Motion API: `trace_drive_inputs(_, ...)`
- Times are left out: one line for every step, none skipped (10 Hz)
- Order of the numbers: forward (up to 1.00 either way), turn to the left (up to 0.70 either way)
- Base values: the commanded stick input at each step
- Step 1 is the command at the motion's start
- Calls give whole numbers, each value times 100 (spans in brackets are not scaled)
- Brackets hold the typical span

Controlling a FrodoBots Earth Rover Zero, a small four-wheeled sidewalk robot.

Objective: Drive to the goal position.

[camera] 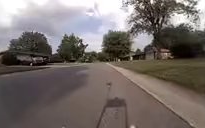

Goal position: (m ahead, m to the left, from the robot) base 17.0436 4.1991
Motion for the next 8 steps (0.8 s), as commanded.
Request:
trace_drive_inputs(100, 0)
trace_drive_inputs(100, 0)
trace_drive_inputs(100, 0)
trace_drive_inputs(100, 0)
trace_drive_inputs(100, 0)
trace_drive_inputs(100, -4)
trace_drive_inputs(100, -10)
trace_drive_inputs(100, -20)
